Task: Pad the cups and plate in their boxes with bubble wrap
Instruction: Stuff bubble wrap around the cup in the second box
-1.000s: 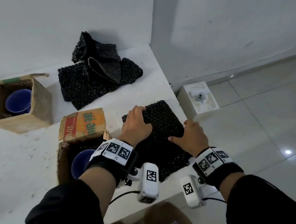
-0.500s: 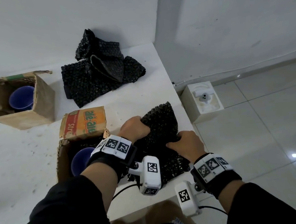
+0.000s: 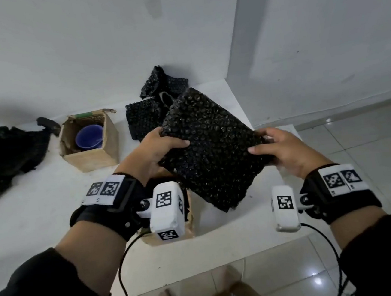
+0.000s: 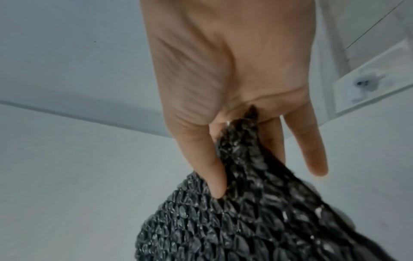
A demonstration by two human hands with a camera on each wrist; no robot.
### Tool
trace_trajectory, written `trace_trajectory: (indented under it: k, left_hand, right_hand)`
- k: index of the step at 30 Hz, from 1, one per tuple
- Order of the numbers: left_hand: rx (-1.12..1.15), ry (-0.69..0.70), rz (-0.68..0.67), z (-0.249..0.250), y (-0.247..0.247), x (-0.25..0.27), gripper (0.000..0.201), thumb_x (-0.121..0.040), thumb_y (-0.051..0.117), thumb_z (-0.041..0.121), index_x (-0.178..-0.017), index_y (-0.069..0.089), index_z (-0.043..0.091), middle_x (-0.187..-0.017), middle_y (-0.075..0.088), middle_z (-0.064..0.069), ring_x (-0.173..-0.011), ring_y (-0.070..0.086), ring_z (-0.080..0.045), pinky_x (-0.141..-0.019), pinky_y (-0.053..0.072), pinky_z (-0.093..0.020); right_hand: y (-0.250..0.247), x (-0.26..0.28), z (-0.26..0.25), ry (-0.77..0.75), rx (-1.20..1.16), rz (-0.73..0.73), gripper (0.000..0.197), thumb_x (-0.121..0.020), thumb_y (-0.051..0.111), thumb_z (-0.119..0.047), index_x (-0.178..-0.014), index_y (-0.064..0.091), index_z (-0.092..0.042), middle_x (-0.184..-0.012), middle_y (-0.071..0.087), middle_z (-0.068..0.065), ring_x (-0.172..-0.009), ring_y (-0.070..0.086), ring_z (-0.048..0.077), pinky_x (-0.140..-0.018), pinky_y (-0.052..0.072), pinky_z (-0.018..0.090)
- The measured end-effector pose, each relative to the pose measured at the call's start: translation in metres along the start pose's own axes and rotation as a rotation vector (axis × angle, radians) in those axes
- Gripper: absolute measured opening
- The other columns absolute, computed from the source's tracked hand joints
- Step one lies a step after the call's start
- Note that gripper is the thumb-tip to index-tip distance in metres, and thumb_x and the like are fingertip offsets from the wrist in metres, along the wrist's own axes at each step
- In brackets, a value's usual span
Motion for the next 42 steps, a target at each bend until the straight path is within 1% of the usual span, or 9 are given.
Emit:
trace_trajectory:
  k: [5, 9, 19, 22, 25, 29, 35, 39, 42]
  left_hand:
    - [0.076, -0.037, 0.064, -0.015, -0.052, 0.031, 0.027, -0.083, 0.067, 0.038, -0.094, 0.064, 0.014, -0.089, 0.071, -0.004, -0.077, 0.067, -0.017, -0.066, 0.054, -0.027]
    - [-0.081, -0.065, 0.183, -0.037, -0.091, 0.047, 0.015, -0.085, 0.066, 0.026, -0.093, 0.061, 0.015, -0.095, 0.068, -0.009, -0.073, 0.063, -0.018, -0.057, 0.051, -0.027]
    - [-0.371, -0.115, 0.122, -0.094, -0.119, 0.058, 0.022, -0.078, 0.075, 0.023, -0.084, 0.061, 0.008, -0.076, 0.064, -0.004, -0.064, 0.061, -0.013, -0.045, 0.048, -0.020]
    - [-0.404, -0.093, 0.119, -0.099, -0.118, 0.053, 0.024, -0.076, 0.077, 0.021, -0.079, 0.057, 0.008, -0.073, 0.060, -0.003, -0.064, 0.059, -0.014, -0.048, 0.050, -0.024]
    - [-0.432, -0.067, 0.120, -0.099, -0.118, 0.049, 0.027, -0.074, 0.078, 0.019, -0.073, 0.053, 0.009, -0.068, 0.054, -0.003, -0.062, 0.053, -0.015, -0.051, 0.046, -0.025]
    - [-0.427, -0.073, 0.039, -0.101, -0.119, 0.044, 0.025, -0.072, 0.080, 0.021, -0.078, 0.057, 0.011, -0.075, 0.058, -0.003, -0.073, 0.055, -0.017, -0.060, 0.044, -0.026]
    - [-0.162, 0.094, -0.010, -0.091, -0.120, 0.045, 0.035, -0.088, 0.061, 0.040, -0.119, 0.046, 0.031, -0.121, 0.054, 0.006, -0.110, 0.054, -0.011, -0.095, 0.046, -0.037]
    - [0.034, 0.144, -0.112, -0.089, -0.105, 0.049, 0.034, -0.099, 0.027, 0.048, -0.126, 0.047, 0.042, -0.132, 0.049, 0.020, -0.123, 0.046, -0.006, -0.100, 0.036, -0.033]
    - [0.088, 0.145, -0.136, -0.102, -0.101, 0.048, 0.051, -0.097, 0.022, 0.055, -0.138, 0.043, 0.033, -0.144, 0.041, 0.013, -0.134, 0.035, -0.010, -0.109, 0.027, -0.037]
  right_hand:
    - [0.039, 0.004, -0.033, -0.081, 0.013, 0.025, 0.027, -0.075, 0.073, -0.002, -0.089, 0.066, -0.023, -0.088, 0.066, 0.002, -0.078, 0.065, 0.017, -0.068, 0.053, 0.031]
    - [0.069, 0.004, -0.039, -0.092, 0.149, 0.052, 0.031, -0.074, 0.076, -0.004, -0.097, 0.064, -0.021, -0.088, 0.064, 0.004, -0.076, 0.063, 0.016, -0.060, 0.052, 0.027]
    - [0.119, 0.015, -0.043, -0.297, 0.850, 0.256, 0.050, -0.076, 0.073, -0.023, -0.121, 0.052, -0.016, -0.116, 0.055, 0.007, -0.101, 0.052, 0.023, -0.079, 0.039, 0.029]
    - [0.158, 0.045, -0.062, -0.736, 1.101, 0.338, 0.052, -0.073, 0.072, -0.030, -0.120, 0.056, -0.016, -0.116, 0.056, 0.008, -0.108, 0.053, 0.028, -0.092, 0.038, 0.042]
    - [0.210, 0.065, -0.048, -0.975, 1.102, 0.062, 0.044, -0.079, 0.065, -0.033, -0.120, 0.059, -0.019, -0.120, 0.058, 0.003, -0.116, 0.051, 0.023, -0.099, 0.037, 0.042]
    - [0.249, 0.051, 0.002, -0.826, 1.078, -0.246, 0.051, -0.090, 0.057, -0.035, -0.136, 0.049, -0.015, -0.142, 0.046, 0.005, -0.139, 0.031, 0.028, -0.112, 0.025, 0.044]
    - [0.261, 0.044, 0.022, -0.816, 1.278, -0.313, 0.066, -0.090, 0.028, -0.051, -0.145, 0.034, -0.016, -0.151, 0.034, 0.002, -0.144, 0.018, 0.025, -0.115, 0.010, 0.040]
    - [0.263, 0.043, 0.026, -0.841, 1.387, -0.305, 0.062, -0.091, 0.028, -0.051, -0.136, 0.049, -0.014, -0.140, 0.050, 0.004, -0.137, 0.036, 0.028, -0.109, 0.029, 0.044]
    - [0.266, 0.043, 0.026, -0.865, 1.441, -0.295, 0.061, -0.090, 0.026, -0.051, -0.126, 0.058, -0.013, -0.124, 0.062, 0.003, -0.122, 0.048, 0.028, -0.100, 0.036, 0.041]
Point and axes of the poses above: each hand's wrist, its own x-axis away from the middle knuckle, its own y-axis out of the palm, z = x × y, the point moved 7 cm from there along -x, towards the middle knuckle
